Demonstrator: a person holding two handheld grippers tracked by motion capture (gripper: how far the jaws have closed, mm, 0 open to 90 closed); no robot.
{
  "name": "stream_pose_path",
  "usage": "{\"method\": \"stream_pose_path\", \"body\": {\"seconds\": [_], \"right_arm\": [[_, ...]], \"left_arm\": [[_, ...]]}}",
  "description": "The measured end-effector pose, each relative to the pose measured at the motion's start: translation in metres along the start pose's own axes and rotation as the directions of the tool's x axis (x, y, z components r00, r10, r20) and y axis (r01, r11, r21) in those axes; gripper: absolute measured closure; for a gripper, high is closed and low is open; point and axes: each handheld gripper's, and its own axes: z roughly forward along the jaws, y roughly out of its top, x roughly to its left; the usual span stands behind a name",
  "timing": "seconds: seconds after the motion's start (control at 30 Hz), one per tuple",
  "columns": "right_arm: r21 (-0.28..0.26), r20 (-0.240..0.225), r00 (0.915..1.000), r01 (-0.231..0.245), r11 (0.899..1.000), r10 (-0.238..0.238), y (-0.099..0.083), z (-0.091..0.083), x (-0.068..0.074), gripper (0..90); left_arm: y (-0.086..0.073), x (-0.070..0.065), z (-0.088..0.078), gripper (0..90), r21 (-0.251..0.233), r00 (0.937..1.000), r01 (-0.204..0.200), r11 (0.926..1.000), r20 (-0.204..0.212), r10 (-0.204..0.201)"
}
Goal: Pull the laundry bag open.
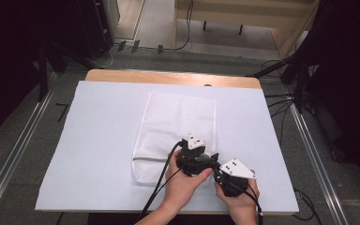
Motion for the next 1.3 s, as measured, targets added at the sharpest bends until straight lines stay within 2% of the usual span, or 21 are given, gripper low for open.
{"method": "stream_pose_path", "body": {"seconds": [0.2, 0.27, 0.37, 0.43, 0.53, 0.8, 0.97, 1.13, 1.3], "right_arm": [[0.005, 0.007, 1.0, 0.003, 1.0, -0.003, 0.0, 0.001, -0.001, 88.8], [0.006, 0.007, 1.0, 0.0, 1.0, 0.0, 0.0, 0.001, -0.002, 88.8], [0.011, 0.011, 0.9999, -0.004, 1.0, 0.004, -0.001, 0.002, -0.003, 88.8], [0.013, 0.012, 0.9999, -0.005, 1.0, 0.004, -0.001, 0.002, -0.004, 88.8], [0.013, 0.014, 0.9999, -0.005, 1.0, 0.005, -0.001, 0.002, -0.004, 88.8], [0.004, 0.015, 0.9999, -0.008, 1.0, 0.007, -0.001, 0.0, -0.006, 88.8], [0.005, 0.017, 0.9998, -0.004, 1.0, 0.004, -0.001, 0.0, -0.005, 88.8], [0.004, 0.011, 0.9999, -0.007, 1.0, 0.007, -0.001, 0.0, -0.006, 88.8], [0.002, 0.01, 0.9998, -0.016, 1.0, 0.016, 0.0, 0.0, -0.006, 88.8]], "left_arm": [[0.003, 0.007, -0.006, 54.9, 0.008, 0.9982, 0.033, 0.9994, 0.05, -0.034], [0.002, 0.01, -0.007, 57.7, 0.011, 0.9958, 0.045, 0.9989, 0.079, -0.046], [0.002, 0.016, -0.009, 66.1, 0.027, 0.9888, 0.067, 0.9974, 0.132, -0.07], [0.002, 0.019, -0.009, 70.9, 0.032, 0.985, 0.076, 0.9966, 0.153, -0.08], [0.002, 0.021, -0.011, 75.9, 0.039, 0.9837, 0.076, 0.9963, 0.16, -0.081], [-0.005, 0.028, -0.008, 81.5, 0.067, 0.9827, 0.078, 0.9947, 0.163, -0.088], [-0.005, 0.029, -0.007, 83.2, 0.069, 0.9811, 0.075, 0.9948, 0.174, -0.086], [-0.005, 0.032, -0.007, 85.3, 0.072, 0.9763, 0.074, 0.9946, 0.198, -0.087], [-0.006, 0.033, -0.007, 87.1, 0.072, 0.9771, 0.056, 0.9958, 0.201, -0.07]]}}
